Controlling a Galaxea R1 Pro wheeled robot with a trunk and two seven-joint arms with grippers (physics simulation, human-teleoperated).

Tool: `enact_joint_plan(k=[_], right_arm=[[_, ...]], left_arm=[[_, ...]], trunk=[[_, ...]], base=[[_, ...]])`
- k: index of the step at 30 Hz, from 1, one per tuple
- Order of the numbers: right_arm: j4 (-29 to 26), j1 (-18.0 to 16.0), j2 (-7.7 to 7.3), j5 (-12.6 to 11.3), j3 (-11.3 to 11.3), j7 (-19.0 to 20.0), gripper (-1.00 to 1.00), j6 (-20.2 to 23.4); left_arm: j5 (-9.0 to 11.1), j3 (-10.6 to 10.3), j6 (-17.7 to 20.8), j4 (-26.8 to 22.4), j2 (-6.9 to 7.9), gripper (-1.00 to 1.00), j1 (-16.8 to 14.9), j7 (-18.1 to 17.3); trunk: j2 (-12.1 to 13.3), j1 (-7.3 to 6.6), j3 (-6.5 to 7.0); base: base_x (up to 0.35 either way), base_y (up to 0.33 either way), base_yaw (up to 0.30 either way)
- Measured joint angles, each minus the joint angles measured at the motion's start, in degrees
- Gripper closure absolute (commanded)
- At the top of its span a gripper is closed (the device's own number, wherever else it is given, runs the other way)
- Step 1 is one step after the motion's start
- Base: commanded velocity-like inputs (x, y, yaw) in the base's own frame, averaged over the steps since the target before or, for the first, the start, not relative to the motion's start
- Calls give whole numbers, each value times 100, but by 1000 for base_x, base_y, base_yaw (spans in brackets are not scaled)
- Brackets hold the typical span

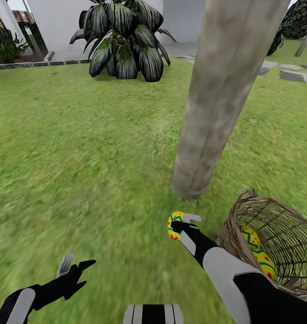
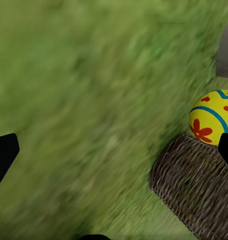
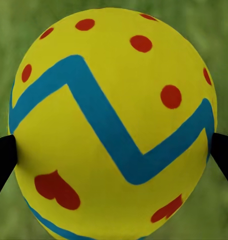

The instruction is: Take the three Easter eggs out of the wicker basket on the lawn in the garden, then place them on the lawn next to a single tree (choose any tree) so that all three eggs are next to the same tree and none are left in the basket.

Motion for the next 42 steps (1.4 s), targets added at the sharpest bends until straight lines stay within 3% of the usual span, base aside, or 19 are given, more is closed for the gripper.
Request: enact_joint_plan(k=[13, 36, 42], right_arm=[[-129, 0, 0, 3, 9, -6, 100, 1], [-203, 1, 0, 2, 16, -13, 100, 2], [-203, 0, 0, 2, 16, -14, 100, 2]], left_arm=[[-1, 4, 0, 0, 5, -100, 0, -72], [-5, 4, -1, 0, 3, -100, -1, -81], [-35, -12, -54, 44, 43, -100, 6, -61]], trunk=[[0, 0, 0], [-31, 60, -509], [-31, 58, -510]], base=[[0, 0, -81], [0, 0, -1], [54, 0, 0]])
